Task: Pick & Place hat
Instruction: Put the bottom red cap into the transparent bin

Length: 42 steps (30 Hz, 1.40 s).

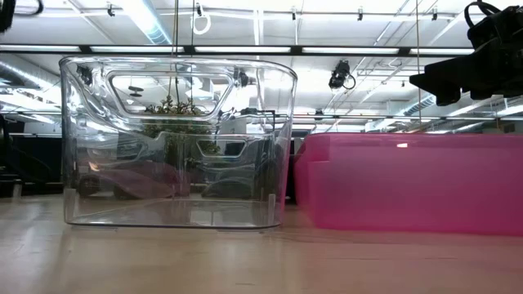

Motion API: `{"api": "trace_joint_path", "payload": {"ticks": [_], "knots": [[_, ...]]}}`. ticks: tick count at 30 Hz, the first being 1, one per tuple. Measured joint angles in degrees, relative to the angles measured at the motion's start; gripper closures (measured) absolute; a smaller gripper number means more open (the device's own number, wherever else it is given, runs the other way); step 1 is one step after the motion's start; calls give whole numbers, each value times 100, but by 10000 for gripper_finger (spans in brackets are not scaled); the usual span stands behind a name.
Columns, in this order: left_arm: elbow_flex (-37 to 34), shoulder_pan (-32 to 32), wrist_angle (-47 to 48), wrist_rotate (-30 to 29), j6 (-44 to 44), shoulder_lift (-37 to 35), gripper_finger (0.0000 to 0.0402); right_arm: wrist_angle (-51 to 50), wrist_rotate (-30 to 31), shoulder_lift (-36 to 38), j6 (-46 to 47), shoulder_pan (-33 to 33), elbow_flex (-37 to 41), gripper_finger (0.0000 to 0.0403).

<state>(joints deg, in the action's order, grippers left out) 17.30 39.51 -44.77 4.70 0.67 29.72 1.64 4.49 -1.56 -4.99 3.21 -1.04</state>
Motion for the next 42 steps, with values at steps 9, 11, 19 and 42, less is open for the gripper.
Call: {"api": "trace_joint_path", "payload": {"ticks": [9,11,19,42], "knots": [[2160,1267,2202,-2893,-130,2198,216,-1,1,-1,0,0,0,198],[2647,1520,2886,-3671,69,2646,216,1,0,-1,0,0,1,198],[4261,2081,5793,-5498,2571,4171,216,-1,0,-1,0,-1,1,198],[5113,1805,10158,-1123,9672,6148,248,-1,0,-2,0,0,0,198]]}}
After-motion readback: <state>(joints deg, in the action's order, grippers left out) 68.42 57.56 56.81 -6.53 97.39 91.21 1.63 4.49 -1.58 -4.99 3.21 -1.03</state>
